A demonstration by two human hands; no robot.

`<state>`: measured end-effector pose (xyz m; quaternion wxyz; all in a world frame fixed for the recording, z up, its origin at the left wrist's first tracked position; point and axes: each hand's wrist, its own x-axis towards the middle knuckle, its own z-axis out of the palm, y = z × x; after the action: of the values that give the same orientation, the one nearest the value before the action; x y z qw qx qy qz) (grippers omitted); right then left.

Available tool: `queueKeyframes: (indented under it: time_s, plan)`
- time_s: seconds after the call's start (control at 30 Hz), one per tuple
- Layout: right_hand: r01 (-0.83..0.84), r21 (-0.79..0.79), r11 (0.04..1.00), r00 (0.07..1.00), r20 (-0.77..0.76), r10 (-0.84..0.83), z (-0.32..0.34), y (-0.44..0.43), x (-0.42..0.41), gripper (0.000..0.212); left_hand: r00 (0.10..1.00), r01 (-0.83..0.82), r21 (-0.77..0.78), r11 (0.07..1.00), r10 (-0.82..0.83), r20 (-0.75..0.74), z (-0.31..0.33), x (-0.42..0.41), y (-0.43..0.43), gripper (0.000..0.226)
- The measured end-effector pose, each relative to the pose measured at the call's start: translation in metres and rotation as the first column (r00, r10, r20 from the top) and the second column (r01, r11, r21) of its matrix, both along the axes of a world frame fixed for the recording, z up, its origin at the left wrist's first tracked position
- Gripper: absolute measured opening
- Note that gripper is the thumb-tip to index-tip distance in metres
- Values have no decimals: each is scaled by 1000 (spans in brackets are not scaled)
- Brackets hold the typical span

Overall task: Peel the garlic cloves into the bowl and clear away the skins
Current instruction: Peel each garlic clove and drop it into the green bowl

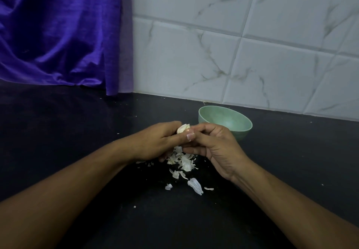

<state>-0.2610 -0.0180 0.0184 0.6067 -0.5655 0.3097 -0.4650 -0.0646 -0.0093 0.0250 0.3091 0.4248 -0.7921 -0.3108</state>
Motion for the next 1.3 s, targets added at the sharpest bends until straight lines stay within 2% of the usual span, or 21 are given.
queueKeyframes:
  time_s: [0.07,0.13,0.27,0.37,0.57,0.73,0.93,1.03,1.23,1.3]
  plan:
    - [-3,11,1000,1000,0,3,-1,-1,-1,14,1000,15,27,1000,-15,-1,0,2,0,35]
    - [6,23,1000,1000,11,-6,-2,-1,-1,23,1000,24,36,999,-25,6,-2,2,-2,24]
    - [37,2,999,999,-22,-37,-6,-1,3,17,999,-22,24,999,21,30,-7,3,-5,27]
    - [40,-18,999,997,-60,-41,-4,-3,4,14,997,-71,20,997,71,-7,-1,7,-6,31]
    - [48,-101,994,985,-158,-64,-2,-4,-3,14,998,-50,88,995,53,-34,3,13,-9,19]
    - [12,-184,983,980,-193,-49,-6,-6,-2,26,996,-69,22,997,68,57,4,13,-7,26]
    - [44,-218,975,970,-224,-94,-9,-11,-6,14,989,-47,-16,999,49,140,4,13,-7,23]
    - [31,-237,971,957,-274,-97,-11,-11,-5,10,976,-80,-96,992,98,196,3,15,-10,16]
    - [55,-277,959,935,-323,-147,-9,-12,-5,9,970,-122,-178,976,155,186,5,18,-14,6]
    - [55,-300,952,922,-352,-164,-7,-10,-5,9,964,-125,-195,973,165,207,4,19,-15,10]
